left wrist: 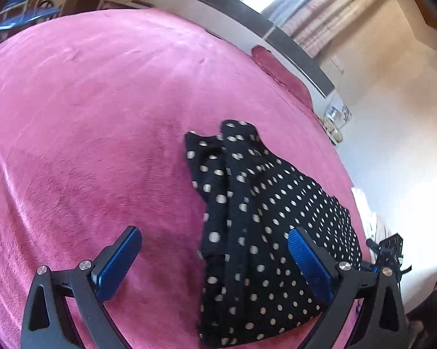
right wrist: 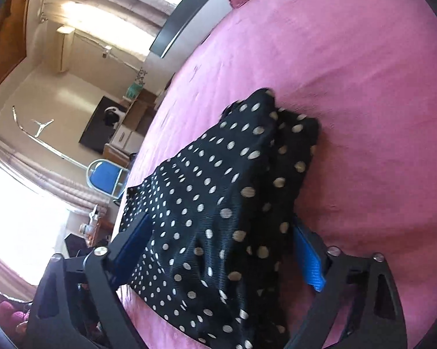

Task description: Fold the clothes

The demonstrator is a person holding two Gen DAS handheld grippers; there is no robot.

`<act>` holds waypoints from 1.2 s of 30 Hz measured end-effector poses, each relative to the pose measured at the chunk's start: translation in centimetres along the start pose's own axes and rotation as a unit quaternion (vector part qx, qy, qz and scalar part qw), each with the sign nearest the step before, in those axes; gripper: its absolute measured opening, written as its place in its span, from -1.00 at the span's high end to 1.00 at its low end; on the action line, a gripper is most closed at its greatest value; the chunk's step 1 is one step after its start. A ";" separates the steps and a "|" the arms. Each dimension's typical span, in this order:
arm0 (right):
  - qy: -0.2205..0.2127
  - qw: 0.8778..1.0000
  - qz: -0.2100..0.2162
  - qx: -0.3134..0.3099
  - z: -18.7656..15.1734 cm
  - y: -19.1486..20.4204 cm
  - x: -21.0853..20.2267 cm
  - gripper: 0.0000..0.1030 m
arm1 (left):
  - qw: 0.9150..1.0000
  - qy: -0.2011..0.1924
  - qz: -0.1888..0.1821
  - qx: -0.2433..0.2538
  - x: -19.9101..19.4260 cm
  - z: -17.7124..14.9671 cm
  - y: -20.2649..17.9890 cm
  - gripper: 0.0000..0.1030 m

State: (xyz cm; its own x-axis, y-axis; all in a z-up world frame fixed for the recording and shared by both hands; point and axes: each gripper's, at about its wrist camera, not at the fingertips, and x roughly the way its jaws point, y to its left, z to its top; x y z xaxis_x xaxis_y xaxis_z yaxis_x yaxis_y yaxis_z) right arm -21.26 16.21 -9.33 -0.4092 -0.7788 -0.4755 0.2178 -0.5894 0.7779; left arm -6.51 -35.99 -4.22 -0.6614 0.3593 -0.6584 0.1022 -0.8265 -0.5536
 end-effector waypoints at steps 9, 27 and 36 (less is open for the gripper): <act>0.012 0.999 0.021 0.028 0.4 -1.4 0.9 -0.05 | 0.999 0.028 -0.015 -0.012 2.2 0.7 1.4 -1.00; 0.019 0.998 0.010 0.067 0.4 -3.0 1.0 0.45 | 0.991 0.056 -0.108 -0.058 0.9 2.6 1.0 -1.00; 0.020 0.998 0.008 0.066 0.4 -3.1 0.8 0.45 | 0.978 0.096 -0.175 -0.066 4.7 3.0 0.9 -1.00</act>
State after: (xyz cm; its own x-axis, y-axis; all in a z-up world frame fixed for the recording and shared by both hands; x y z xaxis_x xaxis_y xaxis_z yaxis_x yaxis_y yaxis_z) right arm -22.63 17.46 -11.93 -0.3702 -0.7977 -0.4760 0.1046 -0.5449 0.8320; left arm -11.77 -36.31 -6.31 -0.5219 0.6955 -0.4939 -0.0015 -0.5797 -0.8148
